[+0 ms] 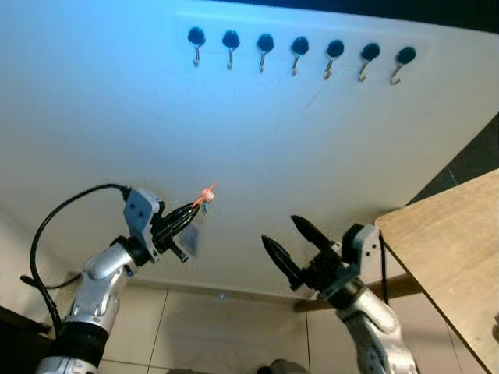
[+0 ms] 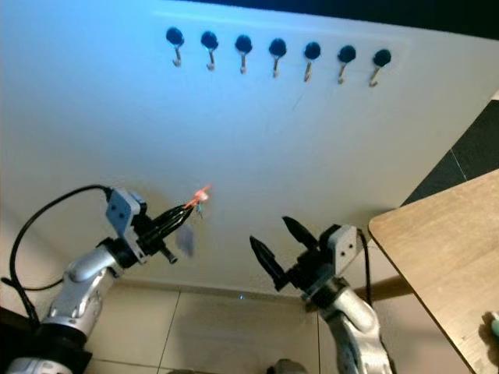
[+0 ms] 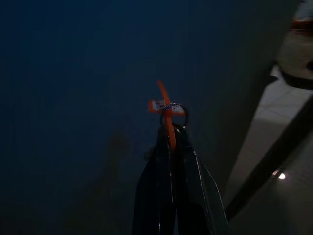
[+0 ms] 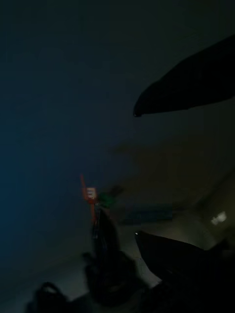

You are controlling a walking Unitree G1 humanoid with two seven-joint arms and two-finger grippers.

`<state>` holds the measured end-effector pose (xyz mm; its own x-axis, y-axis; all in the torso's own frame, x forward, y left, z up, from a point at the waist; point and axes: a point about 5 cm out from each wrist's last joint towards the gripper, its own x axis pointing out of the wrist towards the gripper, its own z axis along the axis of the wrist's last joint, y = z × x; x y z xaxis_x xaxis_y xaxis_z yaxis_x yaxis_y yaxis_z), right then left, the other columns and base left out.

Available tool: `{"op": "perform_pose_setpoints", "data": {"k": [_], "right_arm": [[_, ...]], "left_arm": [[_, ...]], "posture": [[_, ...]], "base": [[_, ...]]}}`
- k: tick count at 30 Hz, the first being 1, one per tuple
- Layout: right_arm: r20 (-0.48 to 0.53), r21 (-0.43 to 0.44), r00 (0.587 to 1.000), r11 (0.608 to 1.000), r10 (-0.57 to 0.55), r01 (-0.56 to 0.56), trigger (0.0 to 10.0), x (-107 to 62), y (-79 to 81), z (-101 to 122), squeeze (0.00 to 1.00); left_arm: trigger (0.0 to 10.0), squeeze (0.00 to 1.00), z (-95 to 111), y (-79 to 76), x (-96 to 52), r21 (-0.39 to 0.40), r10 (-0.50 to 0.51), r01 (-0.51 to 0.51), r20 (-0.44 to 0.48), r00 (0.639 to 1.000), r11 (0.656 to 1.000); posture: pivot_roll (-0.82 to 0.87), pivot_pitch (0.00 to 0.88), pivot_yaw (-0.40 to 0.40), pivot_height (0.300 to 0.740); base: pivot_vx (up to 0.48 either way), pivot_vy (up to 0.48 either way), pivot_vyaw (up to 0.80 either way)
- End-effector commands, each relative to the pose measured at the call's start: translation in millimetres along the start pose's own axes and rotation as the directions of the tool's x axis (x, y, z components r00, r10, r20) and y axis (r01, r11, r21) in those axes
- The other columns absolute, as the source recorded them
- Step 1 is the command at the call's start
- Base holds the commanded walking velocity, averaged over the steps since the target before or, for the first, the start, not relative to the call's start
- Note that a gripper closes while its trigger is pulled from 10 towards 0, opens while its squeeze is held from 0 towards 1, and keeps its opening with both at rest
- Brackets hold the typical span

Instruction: Hang keys on a hook

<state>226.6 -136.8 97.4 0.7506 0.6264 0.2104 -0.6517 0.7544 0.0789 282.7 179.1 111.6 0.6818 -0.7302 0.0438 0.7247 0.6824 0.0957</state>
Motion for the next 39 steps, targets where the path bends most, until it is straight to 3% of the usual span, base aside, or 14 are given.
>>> {"op": "perform_pose_setpoints", "data": {"k": [1,3,4,9,20,25,30,32,34,39], "right_arm": [[-0.064,-0.104,0.998,0.994,-0.025,0.018,10.0,-8.6,-1.6,-9.2,0.00],[-0.094,-0.151,0.995,0.988,-0.045,0.030,10.0,-12.8,-3.5,-14.3,0.00],[-0.175,-0.160,0.976,0.982,-0.133,0.105,10.0,-25.3,-11.1,-30.0,0.00],[-0.214,-0.138,0.947,0.968,-0.238,0.212,10.0,-35.8,-15.3,-39.6,0.00],[-0.141,-0.164,0.971,0.972,-0.193,0.170,10.0,-20.6,-1.5,-35.2,0.00],[-0.070,-0.163,0.976,0.968,-0.205,0.191,10.0,-9.7,-1.8,-25.9,0.00],[-0.050,-0.157,0.976,0.967,-0.210,0.200,10.0,-5.0,-3.0,-22.3,0.00],[0.019,-0.109,0.978,0.972,-0.209,0.210,10.0,2.4,-2.5,-10.7,0.00],[0.019,-0.109,0.978,0.972,-0.209,0.210,10.0,2.4,-2.5,-10.7,0.00],[0.102,-0.074,0.985,0.987,-0.136,0.144,10.0,20.3,5.3,8.7,0.00]], "left_arm": [[10.0,0.00,7.9,4.4,0.3,0.009,0.009,-0.009,0.013,1.000,1.000],[10.0,0.00,12.3,6.9,1.7,0.006,0.029,-0.029,0.033,0.999,1.000],[10.0,0.00,24.6,11.7,4.5,-0.009,0.057,-0.056,0.087,0.995,0.998],[10.0,0.00,43.1,10.6,6.2,-0.014,0.019,-0.017,0.138,0.990,1.000],[10.0,0.00,49.3,4.3,6.3,-0.011,-0.056,0.058,0.122,0.991,0.998],[10.0,0.00,57.3,-6.6,6.7,0.006,-0.157,0.157,0.089,0.984,0.988],[10.0,0.00,74.0,-8.6,14.5,-0.010,-0.196,0.198,0.108,0.975,0.980],[10.0,0.00,95.5,-5.1,25.7,-0.018,-0.237,0.242,0.157,0.959,0.970],[10.0,0.00,95.5,-5.1,25.7,-0.018,-0.237,0.242,0.157,0.959,0.970],[10.0,0.00,114.2,5.0,35.2,-0.039,-0.259,0.273,0.212,0.942,0.961]], "posture": [[0.02,0.069,-0.054,0.740],[0.02,0.069,-0.054,0.740],[0.02,0.070,-0.058,0.740],[0.02,0.070,-0.062,0.740],[0.02,0.070,-0.061,0.740],[0.02,0.075,-0.066,0.740],[0.03,0.075,-0.073,0.740],[0.03,0.074,-0.073,0.740],[0.03,0.074,-0.073,0.740],[0.02,0.072,-0.061,0.740]], "base": [[0.000,0.000,0.00],[0.000,0.000,0.00],[0.000,0.000,0.00],[0.000,0.000,0.00],[0.000,0.000,0.00],[0.000,0.000,0.00],[0.000,0.000,0.00],[0.000,0.000,0.00],[0.000,0.000,0.00],[0.000,0.000,0.00]]}}
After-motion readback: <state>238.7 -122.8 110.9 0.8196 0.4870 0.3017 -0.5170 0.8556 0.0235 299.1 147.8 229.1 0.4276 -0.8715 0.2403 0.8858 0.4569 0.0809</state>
